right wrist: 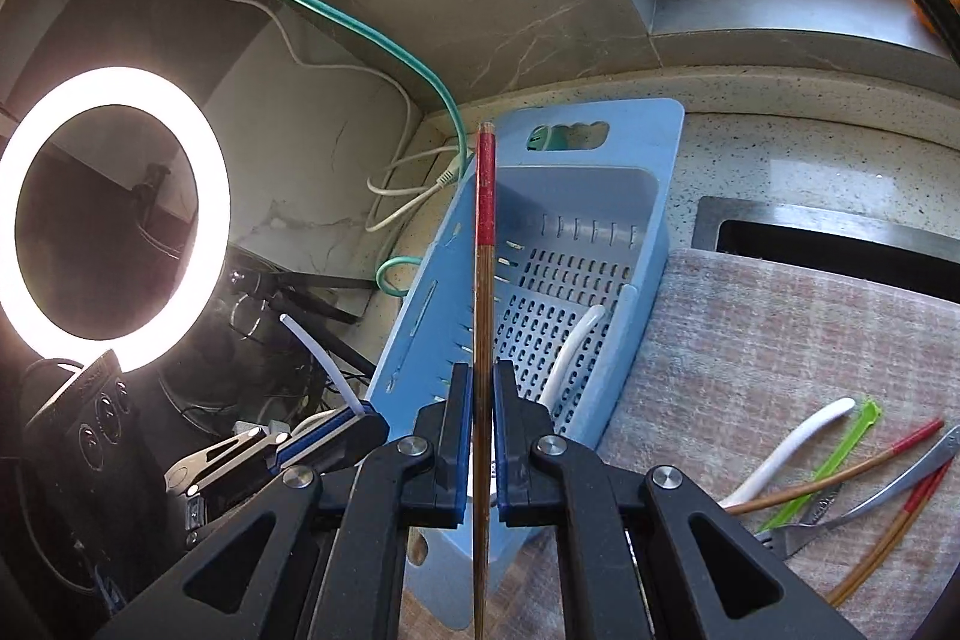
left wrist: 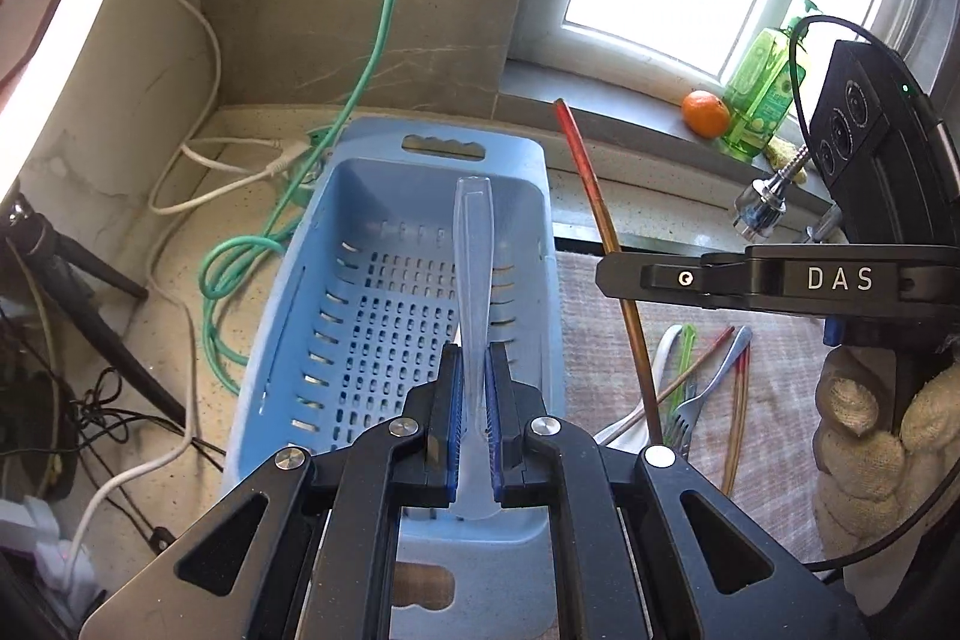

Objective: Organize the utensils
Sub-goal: 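Carry the clear plastic spoon into the blue basket and release it, then return the right tool to the chopsticks on the towel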

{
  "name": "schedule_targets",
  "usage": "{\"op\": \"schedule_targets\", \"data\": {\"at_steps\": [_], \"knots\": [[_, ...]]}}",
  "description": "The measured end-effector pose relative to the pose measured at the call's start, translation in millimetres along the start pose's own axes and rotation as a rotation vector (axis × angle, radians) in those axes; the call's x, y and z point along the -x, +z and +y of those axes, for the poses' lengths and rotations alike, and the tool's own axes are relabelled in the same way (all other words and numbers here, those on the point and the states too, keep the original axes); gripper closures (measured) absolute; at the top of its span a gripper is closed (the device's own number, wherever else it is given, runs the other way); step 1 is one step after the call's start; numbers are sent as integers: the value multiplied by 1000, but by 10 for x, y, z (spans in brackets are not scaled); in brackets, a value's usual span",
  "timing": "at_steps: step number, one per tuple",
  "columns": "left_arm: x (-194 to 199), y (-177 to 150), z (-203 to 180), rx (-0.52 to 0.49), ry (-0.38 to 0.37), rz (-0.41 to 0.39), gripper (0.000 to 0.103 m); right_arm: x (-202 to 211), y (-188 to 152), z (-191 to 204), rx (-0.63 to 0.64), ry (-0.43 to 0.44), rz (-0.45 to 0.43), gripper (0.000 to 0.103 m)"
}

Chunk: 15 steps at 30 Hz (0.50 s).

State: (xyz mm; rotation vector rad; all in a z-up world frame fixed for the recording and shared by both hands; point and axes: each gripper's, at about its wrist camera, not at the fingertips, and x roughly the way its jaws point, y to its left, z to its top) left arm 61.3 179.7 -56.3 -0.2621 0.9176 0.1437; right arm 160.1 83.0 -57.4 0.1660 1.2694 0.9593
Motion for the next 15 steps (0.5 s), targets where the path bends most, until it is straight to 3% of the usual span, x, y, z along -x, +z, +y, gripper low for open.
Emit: {"op": "schedule_targets", "data": {"at_steps": [7, 9, 15], "knots": [[-122, -4, 76, 21, 30, 36, 96, -268, 15, 106, 31, -32, 37, 94], [-126, -6, 98, 35, 35, 39, 91, -277, 17, 101, 36, -38, 44, 94], [-112, -1, 138, 52, 43, 34, 90, -215, 1, 64, 48, -50, 34, 94]]}}
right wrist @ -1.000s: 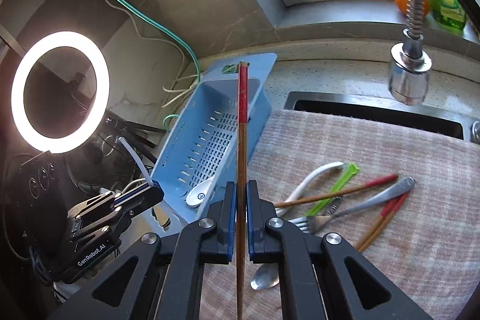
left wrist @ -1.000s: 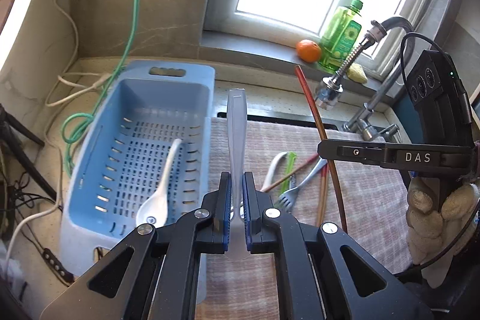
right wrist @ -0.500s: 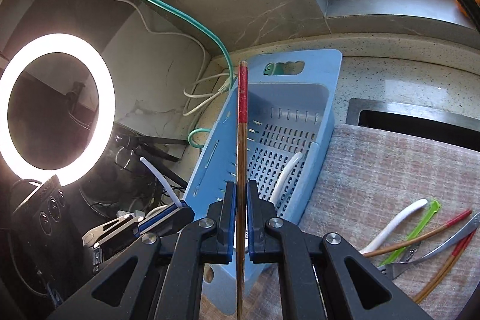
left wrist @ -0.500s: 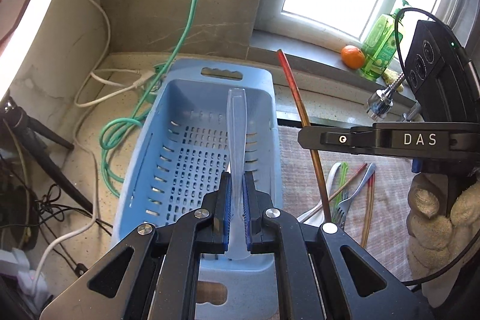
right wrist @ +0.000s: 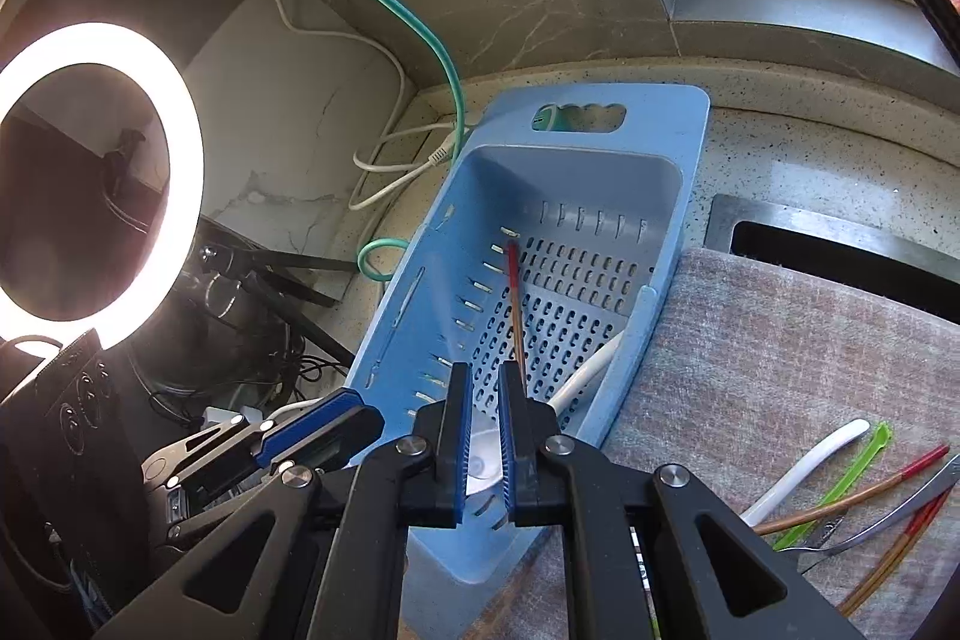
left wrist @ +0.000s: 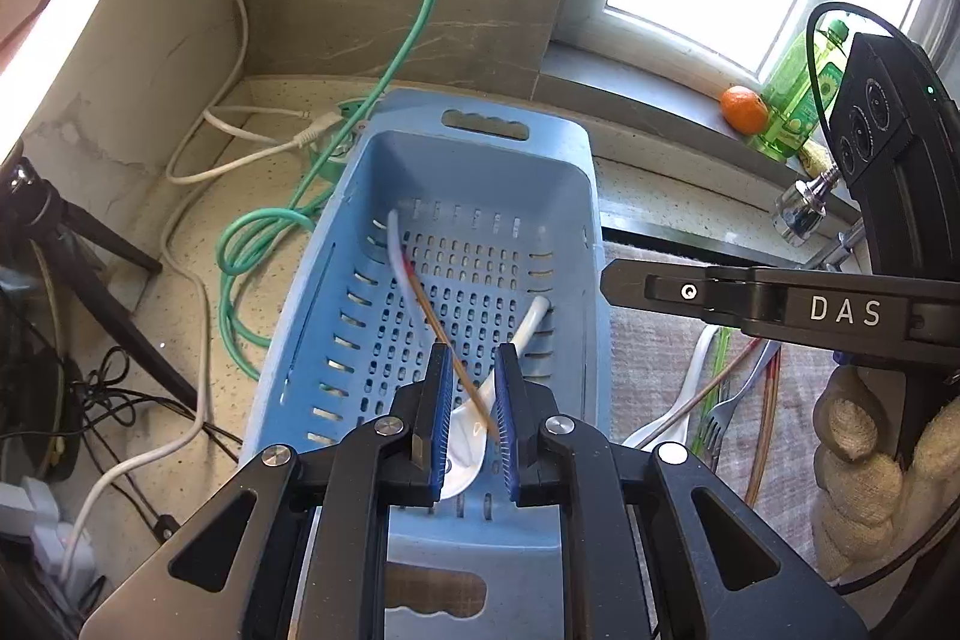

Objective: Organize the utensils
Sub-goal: 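Return the right tool to the chopsticks on the towel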

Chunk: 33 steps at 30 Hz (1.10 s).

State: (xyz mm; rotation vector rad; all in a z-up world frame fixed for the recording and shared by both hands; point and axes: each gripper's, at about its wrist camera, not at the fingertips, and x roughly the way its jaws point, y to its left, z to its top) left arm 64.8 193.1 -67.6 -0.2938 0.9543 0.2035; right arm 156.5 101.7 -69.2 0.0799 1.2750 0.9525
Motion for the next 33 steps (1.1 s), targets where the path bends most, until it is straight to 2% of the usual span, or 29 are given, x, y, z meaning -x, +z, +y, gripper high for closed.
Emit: {"op": "schedule_targets", "data": {"at_steps": [12, 19, 24, 30, 33], "knots": [[154, -113, -70, 7, -15, -20, 90, 393, -145, -238, -8, -12, -40, 93], [325, -321, -295, -28, -48, -29, 90, 850, -333, -439, 23, -56, -97, 86], [391, -503, -513, -35, -113, -31, 90, 1183, -485, -672, 30, -91, -145, 77], [335, -763, -855, -49, -194, 8, 90, 1540, -699, -1129, -41, -113, -215, 77], [259, -899, -1006, -39, -236, 36, 90, 1629, -804, -1335, -68, -148, -215, 77]]}}
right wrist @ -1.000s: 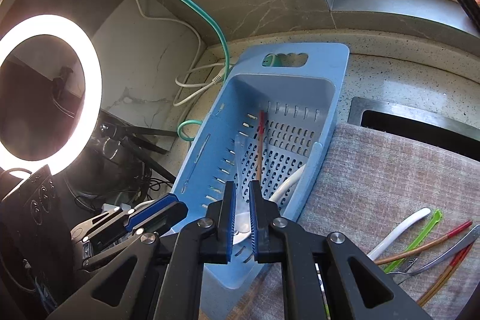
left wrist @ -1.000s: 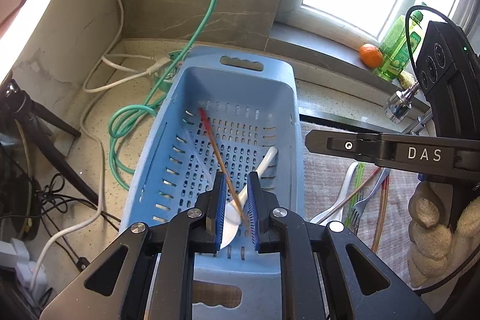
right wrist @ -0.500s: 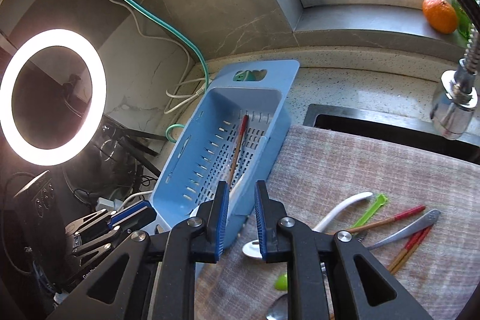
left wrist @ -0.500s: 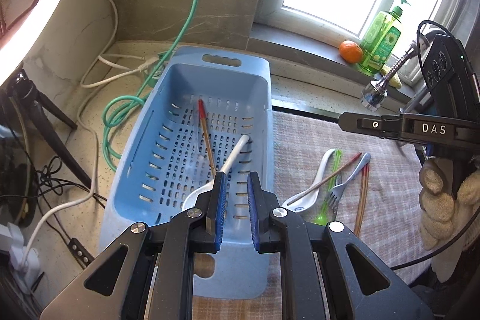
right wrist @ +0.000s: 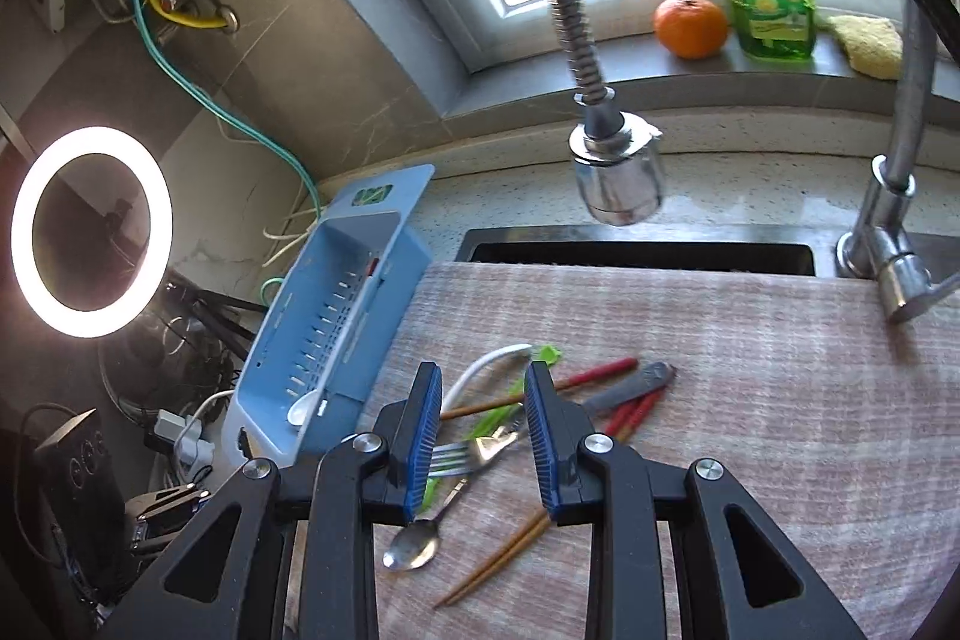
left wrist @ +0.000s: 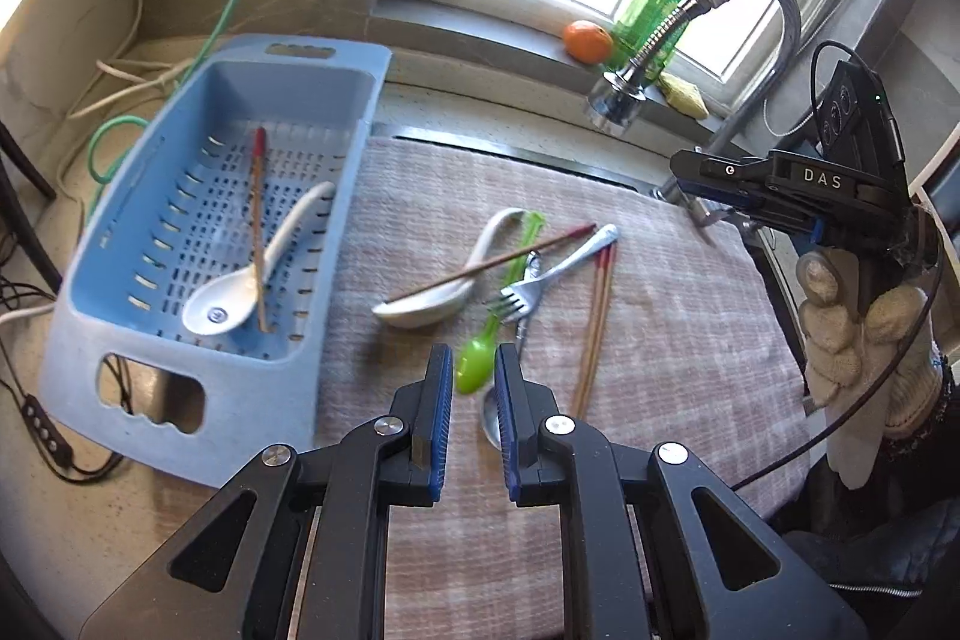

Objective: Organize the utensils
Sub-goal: 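Return the right tool to the chopsticks on the towel, then close the right tool on a red-tipped wooden chopstick and lift it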

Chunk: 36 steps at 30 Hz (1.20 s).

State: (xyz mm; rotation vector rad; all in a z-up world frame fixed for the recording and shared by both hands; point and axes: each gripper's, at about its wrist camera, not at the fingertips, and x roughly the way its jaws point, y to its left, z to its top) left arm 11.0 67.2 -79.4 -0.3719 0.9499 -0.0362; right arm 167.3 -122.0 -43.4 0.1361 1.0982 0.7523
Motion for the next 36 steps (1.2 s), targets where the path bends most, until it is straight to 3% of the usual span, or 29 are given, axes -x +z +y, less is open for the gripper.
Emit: {"op": "schedule_targets", "data": {"at_steps": [5, 12, 21, 27, 36], "knots": [[-261, -104, -235, -27, -39, 66, 90, -63, -158, -288, -33, -89, 77, 77], [-587, -51, -529, -112, -105, 130, 90, -334, -341, -547, -150, -90, 170, 77], [-982, -14, -733, -233, -90, 210, 90, -659, -462, -650, -243, -89, 267, 80], [-1203, -8, -843, -320, -43, 256, 90, -743, -476, -694, -282, -84, 279, 84], [-1322, -9, -878, -355, -14, 279, 90, -772, -451, -686, -300, -73, 275, 84]]}}
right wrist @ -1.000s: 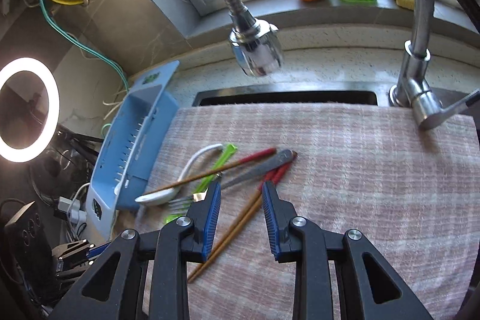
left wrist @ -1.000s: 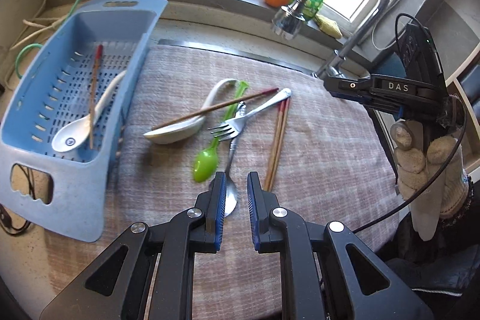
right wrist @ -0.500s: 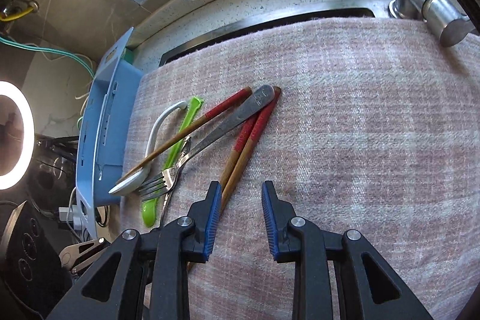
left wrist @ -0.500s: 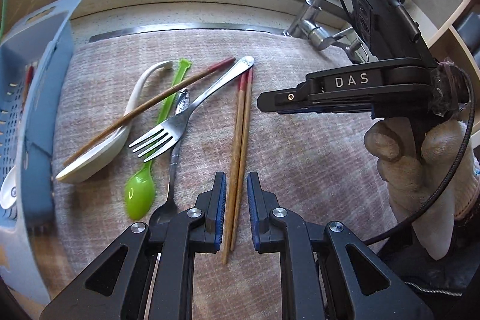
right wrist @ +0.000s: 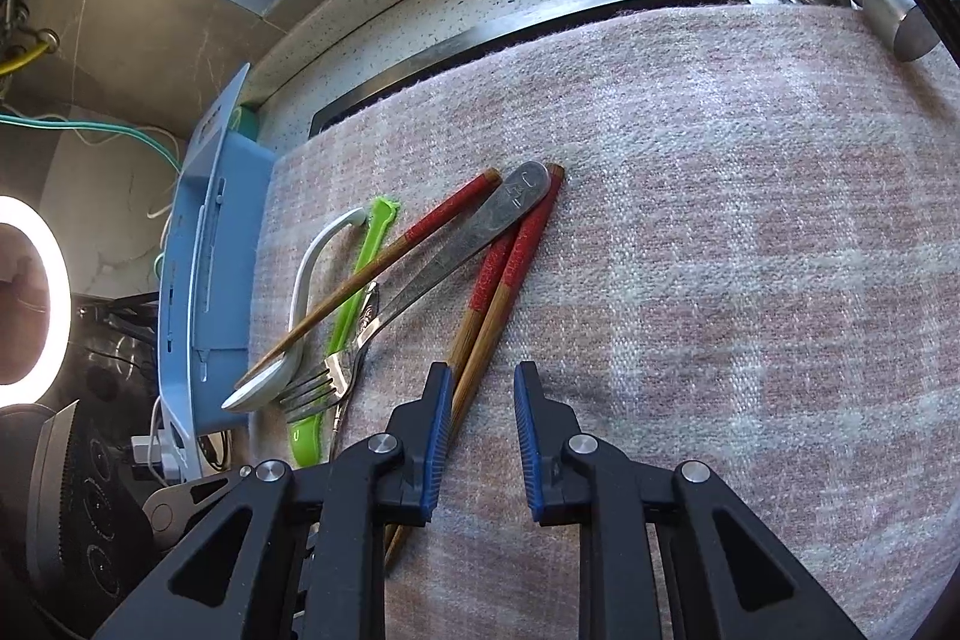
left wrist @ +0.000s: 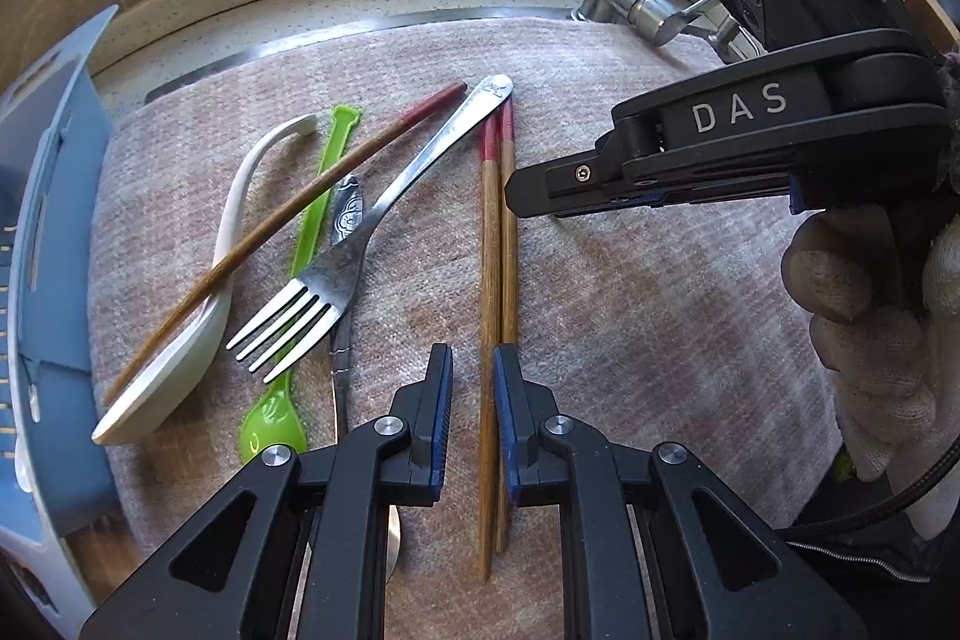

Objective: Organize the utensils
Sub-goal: 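Close the right tool on a red-tipped wooden chopstick and lift it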

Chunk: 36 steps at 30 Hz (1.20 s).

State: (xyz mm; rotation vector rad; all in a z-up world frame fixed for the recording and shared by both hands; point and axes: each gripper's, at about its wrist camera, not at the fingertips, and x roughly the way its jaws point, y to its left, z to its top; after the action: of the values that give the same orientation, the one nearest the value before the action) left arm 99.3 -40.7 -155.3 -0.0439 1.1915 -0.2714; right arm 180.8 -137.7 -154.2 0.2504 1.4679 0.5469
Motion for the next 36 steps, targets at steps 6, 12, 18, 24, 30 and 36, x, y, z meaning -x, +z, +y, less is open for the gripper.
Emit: {"op": "schedule_targets", "data": {"at_steps": [6, 12, 18, 24, 30, 36], "knots": [[-100, 120, -51, -39, 35, 7, 90, -22, 9, -9, -10, 3, 2, 84], [-192, 200, -102, -75, 63, 21, 90, -69, 45, 26, -8, -12, 7, 84], [-230, 264, -5, -32, 68, 15, 92, -111, 66, 91, 3, -56, 5, 84], [-264, 359, 104, 15, 23, 9, 93, -185, 136, 254, 66, -152, -4, 89], [-325, 451, 44, -30, 49, -3, 96, -137, 136, 163, 63, -136, 5, 93], [-325, 381, 25, -6, -7, -2, 97, -21, 24, -19, 23, -93, 7, 96]]}}
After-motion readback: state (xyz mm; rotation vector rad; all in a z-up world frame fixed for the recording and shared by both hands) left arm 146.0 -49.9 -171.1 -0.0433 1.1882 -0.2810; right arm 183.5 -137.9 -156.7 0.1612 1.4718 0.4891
